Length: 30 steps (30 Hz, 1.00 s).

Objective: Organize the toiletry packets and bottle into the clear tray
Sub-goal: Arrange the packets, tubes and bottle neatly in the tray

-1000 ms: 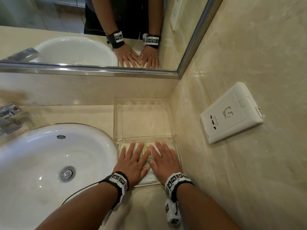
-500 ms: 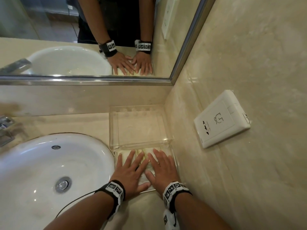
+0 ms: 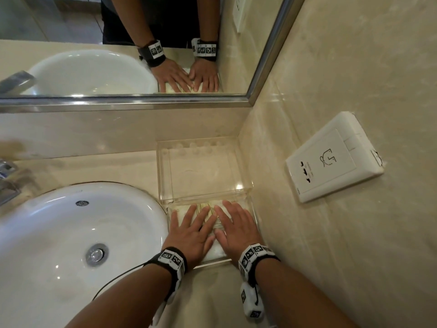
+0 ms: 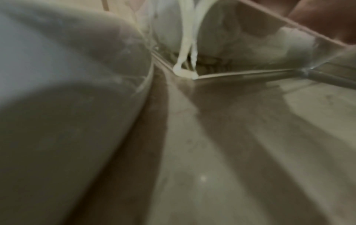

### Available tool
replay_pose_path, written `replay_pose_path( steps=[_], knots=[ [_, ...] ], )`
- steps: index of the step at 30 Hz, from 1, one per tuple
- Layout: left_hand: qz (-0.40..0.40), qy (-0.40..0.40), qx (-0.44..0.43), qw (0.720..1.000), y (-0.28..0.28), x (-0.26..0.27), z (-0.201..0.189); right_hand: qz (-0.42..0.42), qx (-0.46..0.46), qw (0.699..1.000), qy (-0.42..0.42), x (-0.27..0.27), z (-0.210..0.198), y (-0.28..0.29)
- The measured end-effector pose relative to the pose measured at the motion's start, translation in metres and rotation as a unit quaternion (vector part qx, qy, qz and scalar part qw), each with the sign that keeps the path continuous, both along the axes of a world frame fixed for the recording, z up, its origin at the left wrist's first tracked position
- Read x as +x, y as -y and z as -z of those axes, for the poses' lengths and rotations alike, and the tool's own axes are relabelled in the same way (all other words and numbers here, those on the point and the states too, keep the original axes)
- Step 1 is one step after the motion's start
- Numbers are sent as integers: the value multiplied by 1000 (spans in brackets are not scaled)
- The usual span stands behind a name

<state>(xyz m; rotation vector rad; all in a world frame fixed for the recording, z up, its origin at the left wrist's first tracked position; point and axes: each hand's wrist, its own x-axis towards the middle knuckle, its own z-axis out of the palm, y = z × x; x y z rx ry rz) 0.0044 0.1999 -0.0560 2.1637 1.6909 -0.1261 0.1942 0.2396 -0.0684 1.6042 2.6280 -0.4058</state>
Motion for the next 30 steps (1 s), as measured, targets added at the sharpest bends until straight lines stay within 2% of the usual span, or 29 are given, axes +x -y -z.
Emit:
replay_pose_path(
  steps=[17, 30],
  knots=[
    [0, -7, 17, 1000, 1, 0, 2, 6, 11, 1000, -6, 1, 4, 0],
    [-2, -17, 6, 1000, 1, -1, -10, 1, -34, 999, 29, -3, -8, -3]
  ],
)
